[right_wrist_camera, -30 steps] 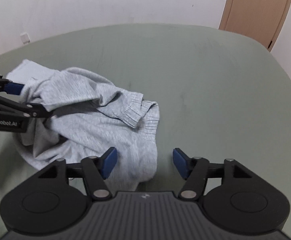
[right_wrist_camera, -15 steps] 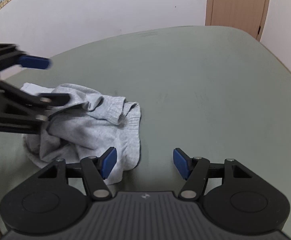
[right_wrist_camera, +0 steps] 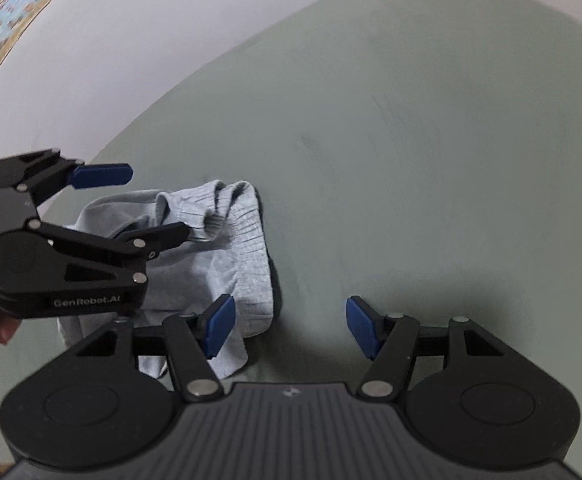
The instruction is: Fold clothes
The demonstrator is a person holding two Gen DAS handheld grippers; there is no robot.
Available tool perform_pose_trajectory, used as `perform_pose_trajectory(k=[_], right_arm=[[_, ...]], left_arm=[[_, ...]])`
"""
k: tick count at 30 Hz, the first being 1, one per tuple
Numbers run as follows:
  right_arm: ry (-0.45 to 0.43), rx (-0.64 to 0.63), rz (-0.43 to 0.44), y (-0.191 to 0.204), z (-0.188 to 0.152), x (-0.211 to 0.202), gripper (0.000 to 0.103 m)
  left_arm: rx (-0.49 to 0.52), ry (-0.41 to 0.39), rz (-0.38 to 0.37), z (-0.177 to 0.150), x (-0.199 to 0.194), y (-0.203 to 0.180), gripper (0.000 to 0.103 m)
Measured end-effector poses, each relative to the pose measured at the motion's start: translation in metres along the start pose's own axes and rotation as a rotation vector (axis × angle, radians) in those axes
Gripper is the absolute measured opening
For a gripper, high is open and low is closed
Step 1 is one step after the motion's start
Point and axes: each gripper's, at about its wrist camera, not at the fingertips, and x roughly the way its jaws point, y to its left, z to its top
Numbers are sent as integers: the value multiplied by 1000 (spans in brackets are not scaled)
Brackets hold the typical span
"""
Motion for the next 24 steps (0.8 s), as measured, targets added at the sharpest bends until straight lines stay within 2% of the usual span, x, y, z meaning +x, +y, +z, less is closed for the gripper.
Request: perform_pose_trajectory(k=[3, 5, 6, 8, 9, 11, 12, 13, 16, 20, 24], right_arm=[[-6, 30, 15, 3, -3, 8, 65], [-12, 28, 17, 7, -4, 10, 63], [-14, 27, 21, 10, -5, 11, 60], [-12, 27, 32, 14, -6, 13, 48], [-9, 28, 37, 15, -7, 14, 45], [3, 27, 52, 20, -9, 17, 31], [7, 24, 62, 22, -9, 19, 26], [9, 22, 67, 23, -10, 19, 22], [-15, -27, 38, 32, -10, 13, 3], [-82, -102, -7, 40, 1, -12, 3], [-112, -163, 19, 47, 10, -35, 3]], left_arm=[[-8, 16, -1, -5, 5, 3, 70], [-13, 34, -5, -8, 8, 4, 53], [-15, 42, -6, -10, 10, 5, 49], [-19, 51, -13, -14, 11, 6, 42], [-21, 55, -16, -16, 12, 6, 39], [-24, 55, -22, -18, 18, 6, 24], [-29, 55, -24, -18, 19, 7, 21], [-37, 54, -24, -17, 19, 8, 13], [-91, 25, -17, -17, 3, 22, 9], [-142, -40, -25, -21, -33, 46, 9], [-146, -80, -33, -38, -64, 62, 9]])
